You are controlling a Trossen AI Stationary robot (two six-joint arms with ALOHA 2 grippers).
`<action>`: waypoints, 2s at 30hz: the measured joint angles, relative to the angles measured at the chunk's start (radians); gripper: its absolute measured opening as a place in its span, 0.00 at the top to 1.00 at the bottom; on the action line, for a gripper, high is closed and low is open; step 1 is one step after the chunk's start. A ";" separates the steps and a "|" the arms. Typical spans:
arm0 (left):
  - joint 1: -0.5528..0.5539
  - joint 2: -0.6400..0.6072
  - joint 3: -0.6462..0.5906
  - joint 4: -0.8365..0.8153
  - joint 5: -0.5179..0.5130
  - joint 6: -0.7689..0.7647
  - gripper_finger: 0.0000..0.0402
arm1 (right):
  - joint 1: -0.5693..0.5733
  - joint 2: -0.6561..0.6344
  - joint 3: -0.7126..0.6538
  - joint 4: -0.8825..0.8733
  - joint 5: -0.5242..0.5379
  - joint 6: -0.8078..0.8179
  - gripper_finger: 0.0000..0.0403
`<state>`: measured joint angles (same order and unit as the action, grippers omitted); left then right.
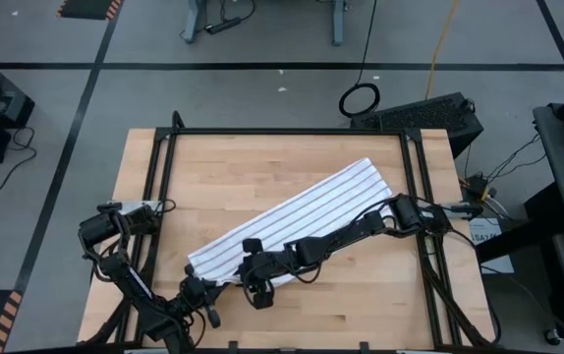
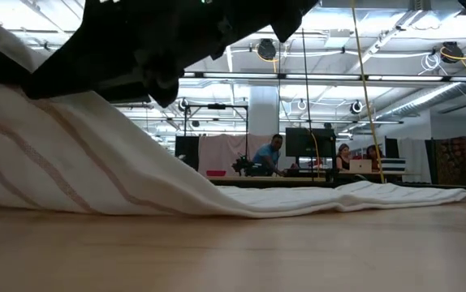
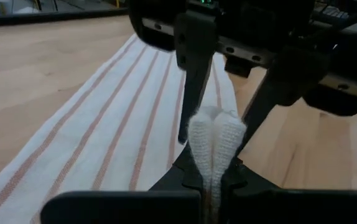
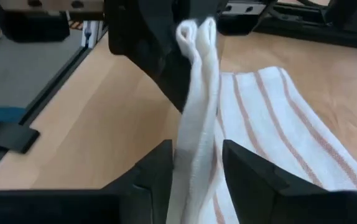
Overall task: Roll towel into tight, uniform cylinder
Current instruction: Fold the white brown kitchen towel
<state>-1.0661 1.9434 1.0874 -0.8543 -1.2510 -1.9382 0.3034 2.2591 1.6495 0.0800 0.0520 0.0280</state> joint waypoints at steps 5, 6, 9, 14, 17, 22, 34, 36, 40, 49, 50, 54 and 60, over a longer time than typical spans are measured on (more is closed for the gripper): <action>0.004 0.000 0.000 0.000 0.016 -0.012 1.00 | 0.015 -0.009 0.001 0.018 0.018 -0.023 0.62; 0.005 0.000 0.000 0.000 0.017 -0.015 1.00 | 0.016 -0.009 0.001 0.014 0.020 -0.023 0.60; 0.010 0.000 0.000 0.000 0.018 -0.018 1.00 | 0.013 -0.001 0.001 0.012 0.029 -0.012 0.57; 0.013 0.000 0.000 0.001 0.019 -0.019 1.00 | 0.013 0.000 0.001 0.002 0.130 -0.018 0.60; 0.013 0.000 0.000 0.004 0.020 -0.020 1.00 | 0.013 0.001 0.001 -0.005 0.132 -0.031 0.67; 0.013 0.000 0.000 0.011 0.020 -0.020 1.00 | 0.009 0.001 0.001 -0.005 0.131 -0.046 0.84; 0.010 0.000 0.000 0.008 0.058 -0.012 1.00 | -0.029 0.000 0.001 -0.026 0.009 -0.070 0.99; 0.011 0.000 0.000 0.008 0.072 -0.012 1.00 | -0.036 -0.003 0.001 -0.040 -0.014 -0.074 0.99; 0.011 0.000 0.000 0.010 0.073 -0.016 0.98 | -0.057 -0.006 0.001 -0.054 -0.090 -0.074 0.99; -0.031 0.000 0.000 0.064 0.072 0.006 0.70 | -0.088 -0.008 0.000 -0.063 -0.164 -0.075 0.99; -0.046 0.000 0.005 0.060 0.072 0.006 0.66 | -0.092 -0.008 0.000 -0.068 -0.172 -0.078 0.99; -0.116 -0.002 0.036 0.064 0.069 0.007 0.53 | -0.106 -0.008 0.000 -0.083 -0.216 -0.081 0.99; -0.179 -0.002 0.012 0.050 0.068 -0.053 0.45 | -0.121 -0.008 0.000 -0.113 -0.223 -0.097 1.00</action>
<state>-1.2447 1.9419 1.0992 -0.8045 -1.1826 -1.9909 0.1825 2.2509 1.6497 -0.0334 -0.1708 -0.0691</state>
